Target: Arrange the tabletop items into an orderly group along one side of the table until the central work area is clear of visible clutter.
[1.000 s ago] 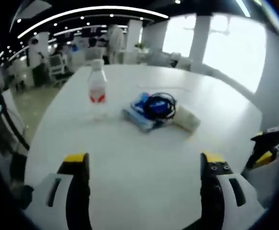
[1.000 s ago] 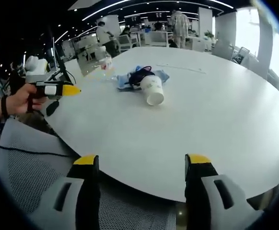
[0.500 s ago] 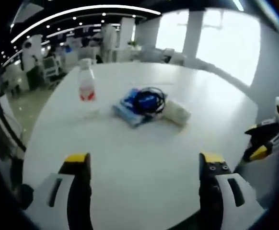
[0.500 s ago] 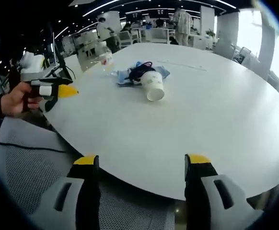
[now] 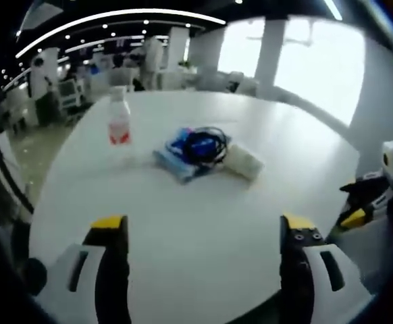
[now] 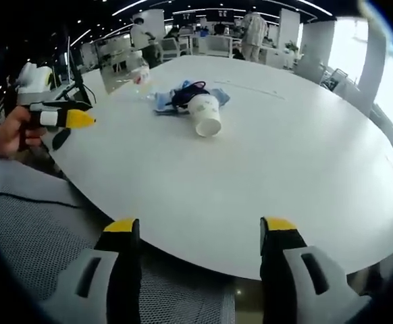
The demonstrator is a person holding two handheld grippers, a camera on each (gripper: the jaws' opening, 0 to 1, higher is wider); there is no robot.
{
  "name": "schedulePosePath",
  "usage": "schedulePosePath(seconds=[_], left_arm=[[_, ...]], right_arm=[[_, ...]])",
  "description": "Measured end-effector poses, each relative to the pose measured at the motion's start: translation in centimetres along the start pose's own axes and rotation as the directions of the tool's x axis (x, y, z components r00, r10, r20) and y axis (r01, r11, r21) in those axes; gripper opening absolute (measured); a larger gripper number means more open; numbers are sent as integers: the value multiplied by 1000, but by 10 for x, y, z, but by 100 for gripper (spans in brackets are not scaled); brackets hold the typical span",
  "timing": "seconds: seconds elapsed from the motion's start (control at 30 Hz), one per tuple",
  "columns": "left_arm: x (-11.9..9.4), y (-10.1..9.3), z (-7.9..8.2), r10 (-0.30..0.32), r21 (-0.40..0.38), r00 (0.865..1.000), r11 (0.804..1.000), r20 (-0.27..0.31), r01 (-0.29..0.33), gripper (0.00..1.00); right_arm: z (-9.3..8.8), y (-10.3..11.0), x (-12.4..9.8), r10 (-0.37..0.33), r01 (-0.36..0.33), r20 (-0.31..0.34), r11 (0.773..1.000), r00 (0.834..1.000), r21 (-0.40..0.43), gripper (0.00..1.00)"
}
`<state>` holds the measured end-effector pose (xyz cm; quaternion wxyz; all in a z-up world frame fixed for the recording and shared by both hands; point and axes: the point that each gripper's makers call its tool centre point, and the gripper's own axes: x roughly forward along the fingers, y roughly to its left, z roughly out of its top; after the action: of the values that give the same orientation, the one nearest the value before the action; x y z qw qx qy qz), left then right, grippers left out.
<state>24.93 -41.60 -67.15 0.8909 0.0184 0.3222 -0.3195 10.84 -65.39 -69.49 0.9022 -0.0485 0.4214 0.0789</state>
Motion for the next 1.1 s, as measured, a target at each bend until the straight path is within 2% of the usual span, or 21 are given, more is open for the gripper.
schedulePosePath(seconds=[0.27, 0.43, 0.6, 0.83, 0.93, 0.97, 1.03, 1.1], left_arm=[[1, -7, -5, -19, 15, 1000, 1000, -22, 19, 90], [2, -12, -5, -41, 4, 999, 999, -29, 41, 89], [1, -12, -1, -54, -23, 998, 998, -10, 54, 89], [0, -2, -1, -46, -55, 999, 997, -10, 45, 91], [-1, 4, -2, -18, -52, 1000, 998, -11, 18, 91], [-1, 5, -6, -17, -56, 999, 998, -27, 16, 90], [0, 4, -10, -24, -73, 999, 997, -40, 21, 90], [1, 3, -13, -30, -71, 998, 997, -53, 26, 90]], right_arm=[[-3, -6, -1, -43, 42, -17, 999, 999, -23, 72], [0, -4, -1, -41, 41, -12, 998, 999, -47, 71], [-7, -1, 2, -12, 11, -50, 1000, 999, -16, 71], [-2, 2, 2, 22, -21, -32, 999, 999, 30, 71], [-2, 4, 6, 55, -52, -28, 994, 998, 97, 71], [-6, 4, 7, 70, -62, -58, 990, 996, 129, 70], [-13, -1, 11, 71, -57, -102, 989, 992, 134, 71], [-11, -7, 14, 77, -62, -104, 989, 992, 136, 71]])
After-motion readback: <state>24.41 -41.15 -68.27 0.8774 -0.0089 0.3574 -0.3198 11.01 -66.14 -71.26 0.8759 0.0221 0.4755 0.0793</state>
